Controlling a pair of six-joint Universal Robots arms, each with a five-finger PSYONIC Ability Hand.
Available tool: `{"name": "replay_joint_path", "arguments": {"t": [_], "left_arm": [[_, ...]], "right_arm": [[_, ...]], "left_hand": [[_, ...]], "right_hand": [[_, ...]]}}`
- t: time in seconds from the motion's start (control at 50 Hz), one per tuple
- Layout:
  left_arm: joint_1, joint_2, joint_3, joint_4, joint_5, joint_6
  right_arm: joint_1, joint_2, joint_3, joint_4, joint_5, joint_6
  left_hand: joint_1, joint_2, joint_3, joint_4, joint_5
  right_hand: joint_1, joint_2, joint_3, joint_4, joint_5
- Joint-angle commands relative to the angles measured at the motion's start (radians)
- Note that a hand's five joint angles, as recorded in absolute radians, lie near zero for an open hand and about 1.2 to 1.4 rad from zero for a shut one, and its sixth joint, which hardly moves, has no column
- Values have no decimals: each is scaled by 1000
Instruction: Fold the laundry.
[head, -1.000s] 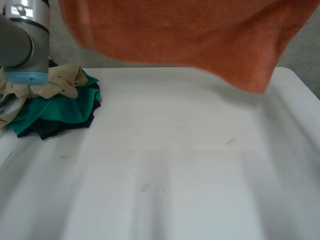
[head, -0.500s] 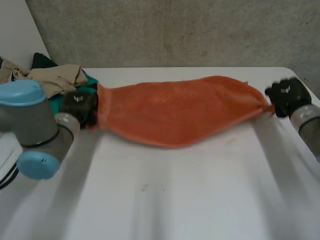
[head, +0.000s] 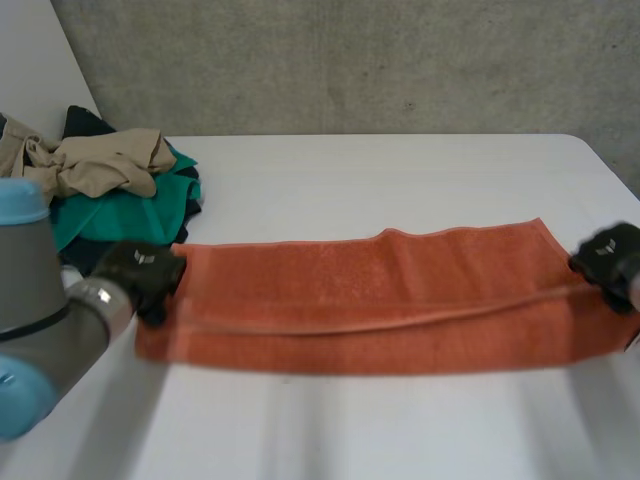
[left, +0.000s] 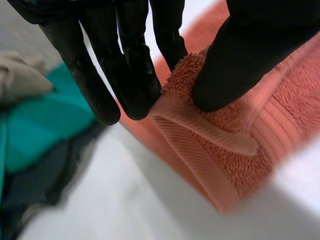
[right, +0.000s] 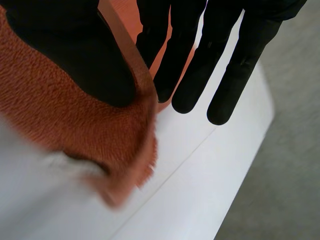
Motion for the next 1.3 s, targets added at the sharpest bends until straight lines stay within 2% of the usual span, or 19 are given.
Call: {"name": "replay_joint_path", "arguments": {"t": [0.02, 0.16, 0.36, 0.38, 0.4, 0.44, 0.54, 0.62, 0.64, 0.78, 0.86, 0.88, 0.96, 1.14, 1.18, 1.2, 1.22, 1.3], "left_arm": [[-33, -256, 303, 116, -85, -118], [-52, -428, 524, 117, -162, -115], [-70, -503, 621, 122, -188, -121], [-75, -505, 623, 122, -188, -122], [-84, -505, 624, 124, -188, -124], [-93, -497, 632, 124, -199, -122], [-96, -434, 615, 124, -201, -141], [-87, -327, 551, 125, -190, -150], [-85, -310, 535, 127, -187, -152], [-95, -193, 390, 139, -171, -144], [-99, -181, 311, 177, -78, -135], [-102, -186, 290, 202, -26, -135], [-102, -222, 284, 245, 29, -132], [-93, -288, 310, 263, 31, -133], [-93, -288, 311, 266, 31, -135], [-93, -288, 311, 268, 31, -135], [-95, -287, 313, 271, 31, -135], [-98, -285, 313, 271, 30, -135]], "right_arm": [[107, 216, -203, -256, 24, 104], [150, 393, -414, -327, 58, 110], [176, 575, -612, -367, 40, 112], [186, 600, -633, -373, 40, 113], [190, 611, -644, -376, 40, 113], [193, 625, -670, -390, 44, 125], [186, 580, -678, -384, 59, 248], [166, 446, -610, -326, 44, 363], [148, 386, -571, -277, 24, 389], [43, 221, -408, -50, -97, 399], [-20, 183, -311, 64, -149, 389], [-43, 184, -279, 73, -158, 380], [-86, 184, -202, 35, -192, 359], [-107, 259, -135, -133, -204, 251], [-120, 289, -148, -155, -197, 236], [-129, 298, -159, -164, -188, 234], [-132, 301, -167, -164, -181, 234], [-152, 293, -185, -172, -91, 231]], "left_hand": [[278, 199, 199, 195, 233], [278, 199, 199, 195, 233], [278, 199, 199, 195, 233], [278, 199, 199, 195, 233], [-224, -304, -304, -307, -270], [-943, -1023, -1023, -1026, -989], [-934, -1013, -1013, -1017, -979], [-937, -1016, -1016, -1020, -982], [-937, -1016, -1016, -1020, -982], [-934, -1013, -1013, -1017, -979], [-919, -999, -999, -1002, -965], [-910, -990, -990, -993, -956], [-902, -981, -981, -984, -947], [-881, -960, -960, -964, -926], [-878, -957, -957, -961, -923], [-878, -957, -957, -961, -923], [-869, -949, -949, -952, -915], [-863, -943, -943, -946, -909]], "right_hand": [[269, 216, 206, 200, 227], [269, 216, 206, 200, 227], [269, 216, 206, 200, 227], [-523, -577, -586, -593, -565], [-953, -1006, -1016, -1022, -995], [-953, -1006, -1016, -1022, -995], [-953, -1006, -1016, -1022, -995], [-953, -1006, -1016, -1022, -995], [-953, -1006, -1016, -1022, -995], [-953, -1006, -1016, -1022, -995], [-860, -914, -923, -930, -903], [-831, -884, -894, -901, -873], [-716, -770, -779, -786, -759], [-681, -735, -744, -751, -723], [-374, -427, -437, -444, -416], [66, 13, 3, -3, 24], [267, 214, 204, 198, 225], [269, 216, 206, 200, 227]]}}
